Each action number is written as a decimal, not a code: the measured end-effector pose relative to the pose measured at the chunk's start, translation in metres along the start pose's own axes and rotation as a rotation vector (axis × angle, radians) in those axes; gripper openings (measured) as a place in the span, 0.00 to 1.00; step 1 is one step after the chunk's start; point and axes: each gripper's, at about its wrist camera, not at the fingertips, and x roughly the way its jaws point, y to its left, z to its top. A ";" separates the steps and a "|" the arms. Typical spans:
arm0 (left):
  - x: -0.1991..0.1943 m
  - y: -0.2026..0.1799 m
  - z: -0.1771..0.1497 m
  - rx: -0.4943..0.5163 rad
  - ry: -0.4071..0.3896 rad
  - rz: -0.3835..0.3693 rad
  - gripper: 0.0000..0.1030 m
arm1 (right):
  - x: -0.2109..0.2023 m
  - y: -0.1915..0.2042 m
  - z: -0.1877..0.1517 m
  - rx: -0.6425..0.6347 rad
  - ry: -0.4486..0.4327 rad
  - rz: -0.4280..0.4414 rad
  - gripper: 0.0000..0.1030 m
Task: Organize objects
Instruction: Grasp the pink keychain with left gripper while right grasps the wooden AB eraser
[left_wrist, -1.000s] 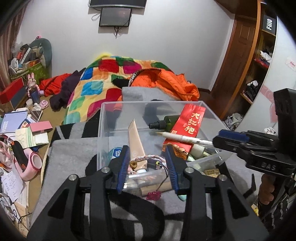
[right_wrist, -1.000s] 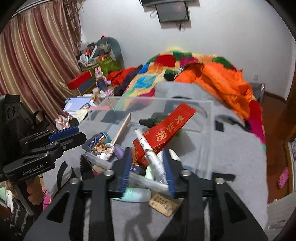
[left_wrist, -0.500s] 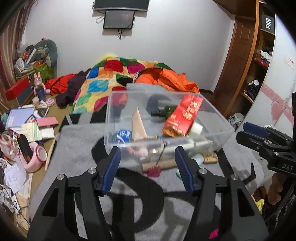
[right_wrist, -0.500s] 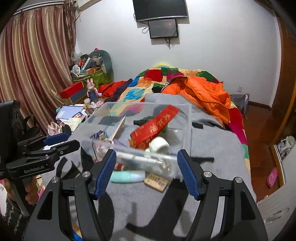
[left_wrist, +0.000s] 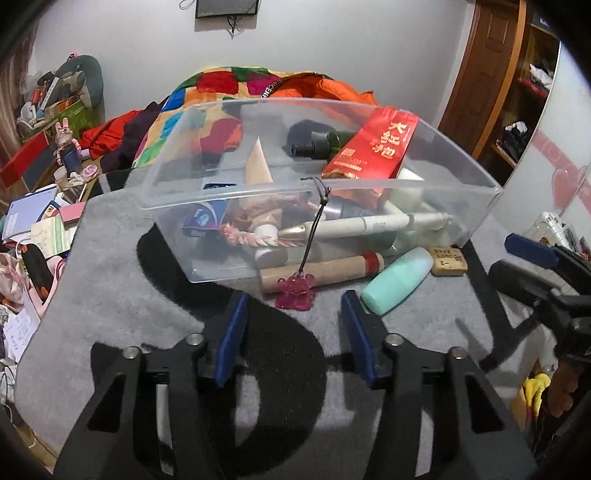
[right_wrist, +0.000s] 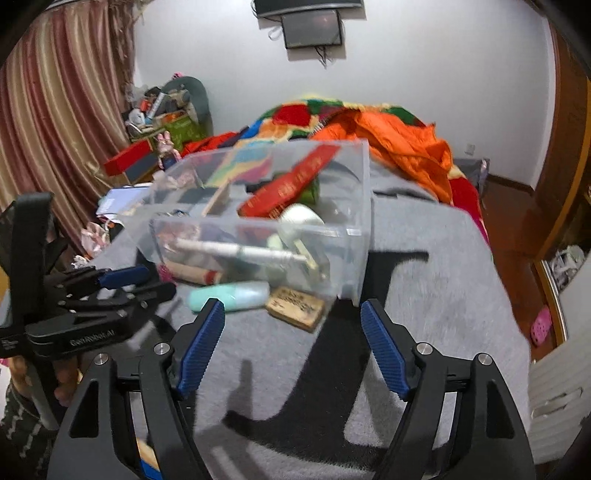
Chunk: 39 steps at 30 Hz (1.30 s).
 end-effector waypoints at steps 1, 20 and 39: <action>0.003 0.000 0.000 -0.001 0.004 0.002 0.43 | 0.003 -0.001 -0.001 0.010 0.011 0.001 0.71; 0.001 -0.003 -0.007 -0.012 -0.058 0.046 0.21 | 0.042 0.008 -0.004 0.044 0.075 -0.048 0.39; -0.060 0.011 -0.002 -0.059 -0.166 0.014 0.21 | -0.008 0.003 0.004 0.066 -0.037 0.016 0.38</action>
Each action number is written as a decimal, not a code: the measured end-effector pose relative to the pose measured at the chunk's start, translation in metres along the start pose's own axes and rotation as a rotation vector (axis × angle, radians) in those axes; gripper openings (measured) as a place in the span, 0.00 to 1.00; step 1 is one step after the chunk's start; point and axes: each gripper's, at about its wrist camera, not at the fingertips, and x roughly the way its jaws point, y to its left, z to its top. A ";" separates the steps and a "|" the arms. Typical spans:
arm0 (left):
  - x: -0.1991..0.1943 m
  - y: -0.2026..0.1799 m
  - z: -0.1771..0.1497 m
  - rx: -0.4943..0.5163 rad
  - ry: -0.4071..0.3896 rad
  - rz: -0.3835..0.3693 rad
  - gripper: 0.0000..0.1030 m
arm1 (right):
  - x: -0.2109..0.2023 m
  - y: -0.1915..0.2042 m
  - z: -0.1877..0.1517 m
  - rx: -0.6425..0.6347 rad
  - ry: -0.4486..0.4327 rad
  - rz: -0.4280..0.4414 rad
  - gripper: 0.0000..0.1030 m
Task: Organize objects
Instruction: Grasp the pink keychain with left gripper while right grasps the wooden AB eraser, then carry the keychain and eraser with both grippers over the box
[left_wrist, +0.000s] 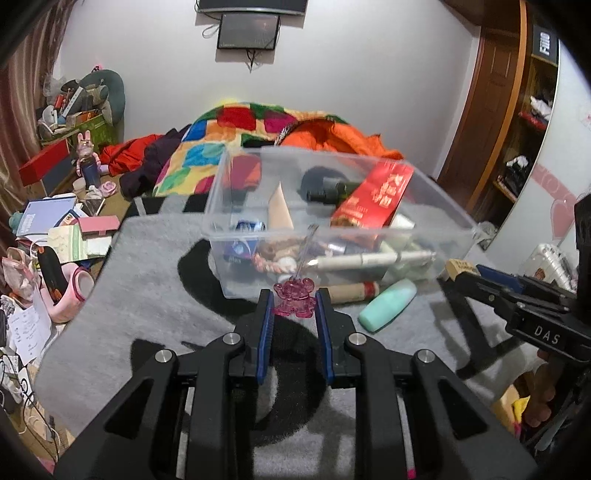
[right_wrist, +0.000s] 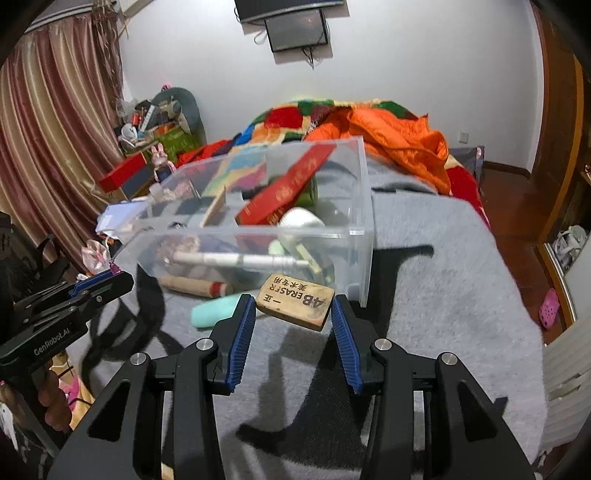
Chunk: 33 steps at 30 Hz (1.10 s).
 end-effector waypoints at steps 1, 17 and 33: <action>-0.004 0.001 0.002 -0.002 -0.010 -0.003 0.21 | -0.003 0.001 0.001 0.001 -0.007 0.006 0.38; -0.015 -0.004 0.055 0.068 -0.112 0.039 0.21 | -0.033 0.005 0.023 -0.009 -0.110 0.015 0.38; 0.036 -0.027 0.084 0.096 -0.046 -0.012 0.21 | 0.010 -0.003 0.056 0.009 -0.077 -0.012 0.38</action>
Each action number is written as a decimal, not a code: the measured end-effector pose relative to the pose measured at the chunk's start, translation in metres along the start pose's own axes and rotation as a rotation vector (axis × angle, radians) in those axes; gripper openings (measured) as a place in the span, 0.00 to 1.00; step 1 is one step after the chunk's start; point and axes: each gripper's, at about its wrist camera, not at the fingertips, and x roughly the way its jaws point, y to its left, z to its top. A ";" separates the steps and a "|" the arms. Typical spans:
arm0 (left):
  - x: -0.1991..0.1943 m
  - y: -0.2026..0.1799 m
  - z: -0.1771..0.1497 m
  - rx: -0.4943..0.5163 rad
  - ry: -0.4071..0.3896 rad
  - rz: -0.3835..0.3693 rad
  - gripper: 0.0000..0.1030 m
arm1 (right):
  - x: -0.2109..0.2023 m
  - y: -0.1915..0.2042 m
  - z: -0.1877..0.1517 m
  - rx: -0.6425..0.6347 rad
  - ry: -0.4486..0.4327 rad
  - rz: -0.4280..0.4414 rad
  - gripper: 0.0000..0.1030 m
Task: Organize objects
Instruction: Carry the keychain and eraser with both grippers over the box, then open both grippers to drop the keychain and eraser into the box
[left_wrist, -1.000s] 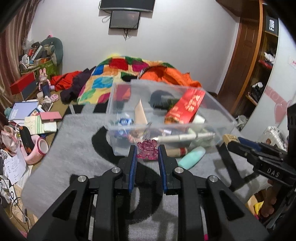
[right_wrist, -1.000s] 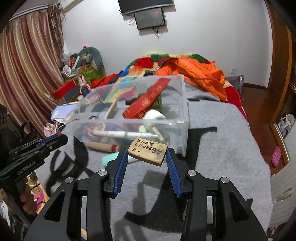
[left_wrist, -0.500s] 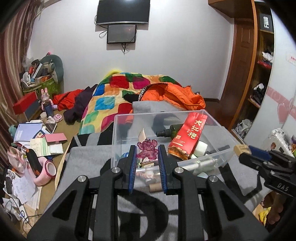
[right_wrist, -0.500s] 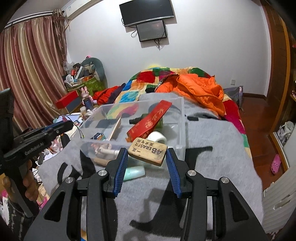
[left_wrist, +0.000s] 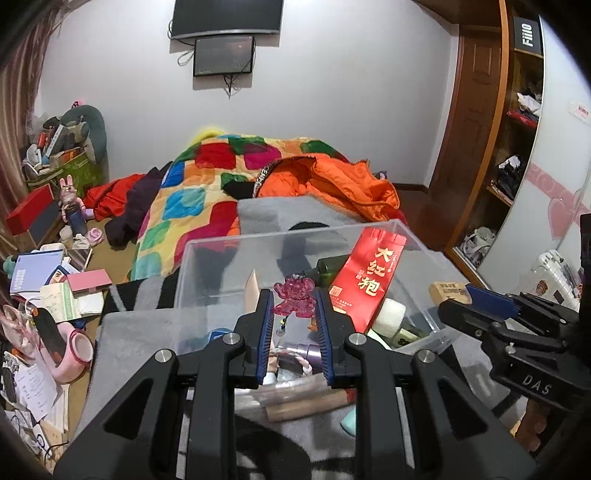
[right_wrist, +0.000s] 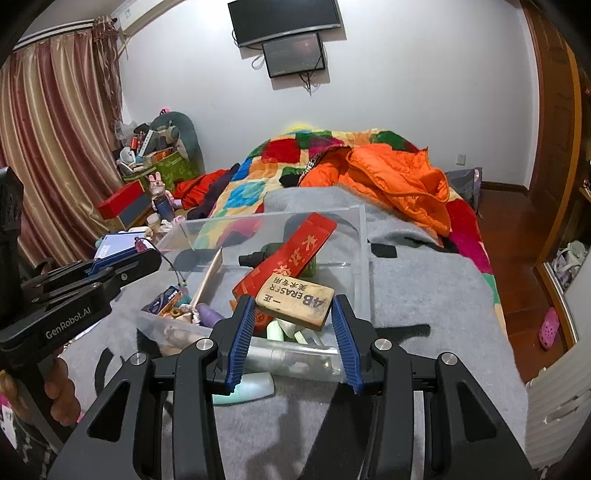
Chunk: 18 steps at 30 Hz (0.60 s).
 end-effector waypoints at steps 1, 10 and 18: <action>0.005 0.000 -0.001 -0.002 0.010 -0.003 0.21 | 0.003 0.000 0.000 0.002 0.006 0.001 0.38; 0.034 -0.004 -0.016 -0.004 0.115 -0.059 0.22 | 0.015 0.005 -0.005 -0.012 0.024 -0.015 0.39; 0.018 -0.004 -0.020 0.008 0.083 -0.041 0.43 | 0.010 0.006 -0.007 -0.007 0.018 -0.013 0.47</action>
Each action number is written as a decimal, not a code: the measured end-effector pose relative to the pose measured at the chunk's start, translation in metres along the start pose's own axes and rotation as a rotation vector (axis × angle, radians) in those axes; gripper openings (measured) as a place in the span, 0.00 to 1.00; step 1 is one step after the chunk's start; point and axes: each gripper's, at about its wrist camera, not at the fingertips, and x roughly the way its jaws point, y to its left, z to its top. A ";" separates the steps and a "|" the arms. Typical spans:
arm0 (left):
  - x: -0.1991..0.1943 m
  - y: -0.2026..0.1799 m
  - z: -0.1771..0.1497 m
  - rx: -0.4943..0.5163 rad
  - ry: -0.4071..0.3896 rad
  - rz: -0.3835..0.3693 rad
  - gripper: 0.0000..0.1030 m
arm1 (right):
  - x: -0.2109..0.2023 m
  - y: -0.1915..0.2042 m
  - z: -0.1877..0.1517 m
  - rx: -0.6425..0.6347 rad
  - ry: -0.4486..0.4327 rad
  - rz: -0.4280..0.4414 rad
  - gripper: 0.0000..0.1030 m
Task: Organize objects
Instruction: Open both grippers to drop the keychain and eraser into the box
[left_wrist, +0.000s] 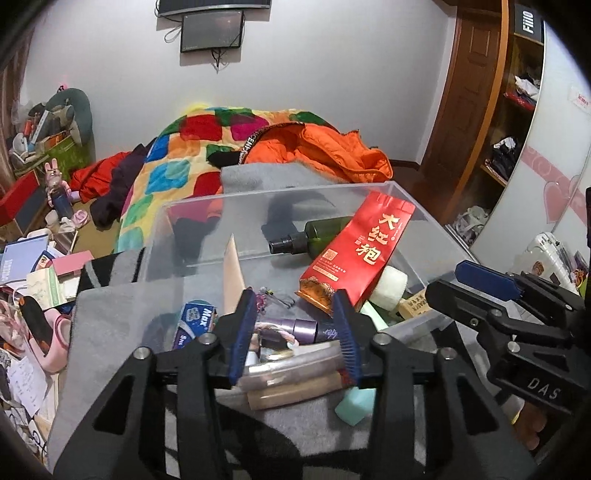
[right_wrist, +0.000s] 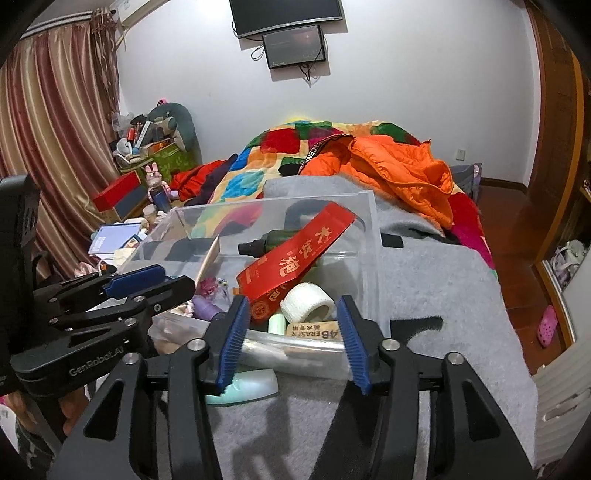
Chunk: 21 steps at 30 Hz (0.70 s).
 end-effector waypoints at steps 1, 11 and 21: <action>-0.004 0.001 -0.001 -0.001 -0.006 0.002 0.45 | -0.002 0.000 0.000 0.003 -0.004 0.000 0.48; -0.034 0.011 -0.020 -0.013 -0.032 0.018 0.60 | -0.037 0.007 -0.010 -0.041 -0.050 0.024 0.67; -0.041 0.034 -0.049 -0.066 0.015 0.029 0.66 | -0.018 0.028 -0.041 -0.126 0.057 0.054 0.81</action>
